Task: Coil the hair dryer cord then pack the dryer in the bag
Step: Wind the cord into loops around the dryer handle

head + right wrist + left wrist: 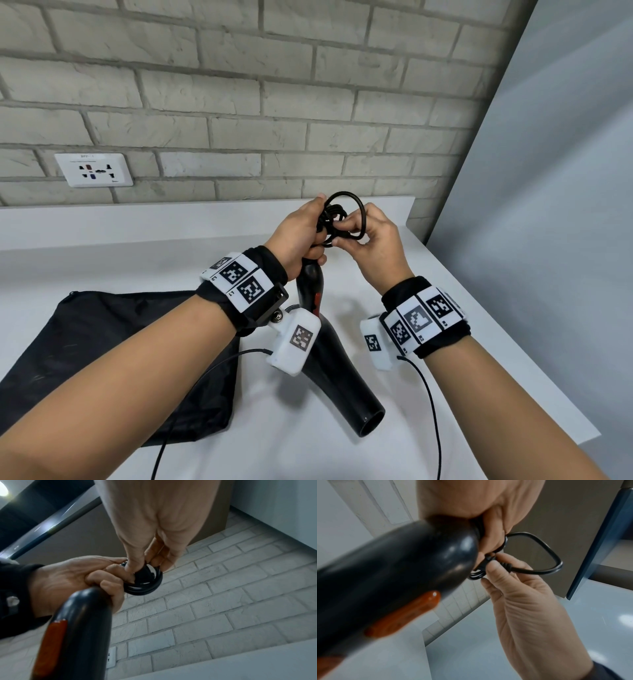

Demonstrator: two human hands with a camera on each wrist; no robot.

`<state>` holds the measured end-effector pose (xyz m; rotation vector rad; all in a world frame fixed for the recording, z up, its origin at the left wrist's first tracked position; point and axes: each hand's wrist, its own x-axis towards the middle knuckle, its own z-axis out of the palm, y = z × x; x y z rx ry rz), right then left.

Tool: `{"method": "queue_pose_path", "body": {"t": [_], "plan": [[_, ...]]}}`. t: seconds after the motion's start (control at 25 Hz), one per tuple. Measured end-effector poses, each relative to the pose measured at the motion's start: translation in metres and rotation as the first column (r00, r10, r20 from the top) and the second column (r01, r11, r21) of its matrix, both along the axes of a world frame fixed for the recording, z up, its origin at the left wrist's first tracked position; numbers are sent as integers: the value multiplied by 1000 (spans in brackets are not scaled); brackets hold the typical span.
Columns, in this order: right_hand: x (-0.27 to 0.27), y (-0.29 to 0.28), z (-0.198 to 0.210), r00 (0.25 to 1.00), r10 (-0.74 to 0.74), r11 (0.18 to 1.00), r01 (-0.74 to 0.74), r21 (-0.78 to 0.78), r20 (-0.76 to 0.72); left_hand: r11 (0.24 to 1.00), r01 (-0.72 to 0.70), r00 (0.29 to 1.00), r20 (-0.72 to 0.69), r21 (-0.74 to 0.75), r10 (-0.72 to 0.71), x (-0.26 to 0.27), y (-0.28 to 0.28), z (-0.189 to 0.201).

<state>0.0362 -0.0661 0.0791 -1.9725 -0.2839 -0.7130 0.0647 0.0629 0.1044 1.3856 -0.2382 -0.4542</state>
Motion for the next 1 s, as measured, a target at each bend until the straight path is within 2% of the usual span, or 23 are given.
{"method": "queue_pose_path", "body": {"t": [0.16,0.36,0.48,0.64,0.76,0.84,1.0], "plan": [[-1,-1,-2,998,-43,998,41,38,52,1000,23,1000,-10,5,-23,-3,0,1],[1,-2,-4,999,53,973,-51,225,-1,996,79,996,-39,-37,-80,-10,-4,5],[-1,-2,-5,999,43,979,-38,199,-22,997,70,996,-57,-34,-72,-8,-4,6],[0,-3,-3,989,141,988,-137,74,-49,996,87,995,-57,-6,-87,-6,-3,7],[0,-3,3,940,280,954,-249,168,-195,995,96,993,-67,3,-96,-3,0,9],[-2,-5,3,918,293,950,-247,191,-266,993,121,990,-76,-4,-121,-2,2,9],[-2,-2,-3,912,297,953,-264,148,-285,991,128,986,-101,-38,-131,-6,1,6]]}}
